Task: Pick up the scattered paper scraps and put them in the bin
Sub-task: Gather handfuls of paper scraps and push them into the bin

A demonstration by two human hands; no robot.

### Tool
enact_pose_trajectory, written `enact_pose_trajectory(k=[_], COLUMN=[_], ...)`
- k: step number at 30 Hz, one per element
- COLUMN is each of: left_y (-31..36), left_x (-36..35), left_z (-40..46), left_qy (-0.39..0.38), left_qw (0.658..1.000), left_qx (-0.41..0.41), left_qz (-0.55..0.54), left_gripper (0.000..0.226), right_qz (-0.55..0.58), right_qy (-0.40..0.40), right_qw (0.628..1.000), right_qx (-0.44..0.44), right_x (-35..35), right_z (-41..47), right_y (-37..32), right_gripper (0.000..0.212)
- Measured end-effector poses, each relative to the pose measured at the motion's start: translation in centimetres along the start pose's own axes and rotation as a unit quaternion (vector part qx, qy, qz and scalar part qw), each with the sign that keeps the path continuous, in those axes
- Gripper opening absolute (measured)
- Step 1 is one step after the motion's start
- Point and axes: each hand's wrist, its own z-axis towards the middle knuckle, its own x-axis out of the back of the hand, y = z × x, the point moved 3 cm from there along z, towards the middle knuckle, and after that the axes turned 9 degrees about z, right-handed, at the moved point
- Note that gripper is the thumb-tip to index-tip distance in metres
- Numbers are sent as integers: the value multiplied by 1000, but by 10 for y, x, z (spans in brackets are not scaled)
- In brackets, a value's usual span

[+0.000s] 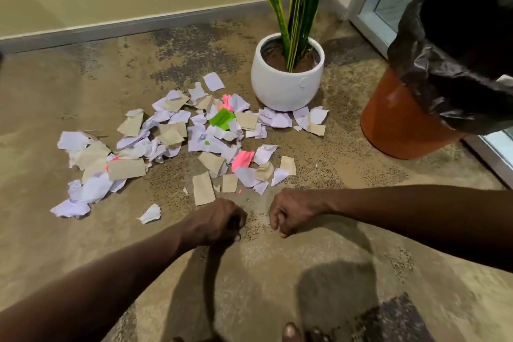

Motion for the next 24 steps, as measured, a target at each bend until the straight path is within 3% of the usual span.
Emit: enact_pose_trajectory(k=[2, 6, 8, 10, 11, 14, 17, 19, 21, 24], left_y=[-4, -22, -41, -58, -65, -80, -79, -80, -85, -80], left_x=[9, 53, 70, 74, 71, 61, 59, 56, 53, 57], left_z=[2, 0, 2, 6, 8, 18, 27, 32, 34, 35], left_qy=[106, 284, 295, 239, 206, 159, 176, 182, 168, 161], left_qw=[994, 953, 941, 947, 953, 960, 964, 960, 948, 946], left_qx=[14, 69, 113, 150, 158, 174, 140, 118, 135, 145], left_qz=[32, 82, 122, 153, 156, 151, 144, 177, 233, 241], left_gripper=[13, 20, 34, 58, 65, 59, 25, 20, 23, 24], right_qz=[10, 39, 35, 30, 42, 126, 160, 151, 126, 91], right_qy=[140, 366, 455, 520, 544, 522, 413, 369, 393, 432], right_qw=[990, 929, 885, 840, 817, 794, 846, 862, 856, 869], right_qx=[14, -48, -96, -151, -185, -286, -298, -312, -312, -222], right_x=[17, 74, 104, 129, 142, 173, 179, 167, 152, 122], right_z=[2, -4, -10, -15, -14, -3, 30, 50, 63, 72], right_y=[5, 31, 49, 70, 84, 115, 149, 157, 146, 97], right_gripper=[28, 13, 12, 8, 16, 65, 101, 119, 114, 92])
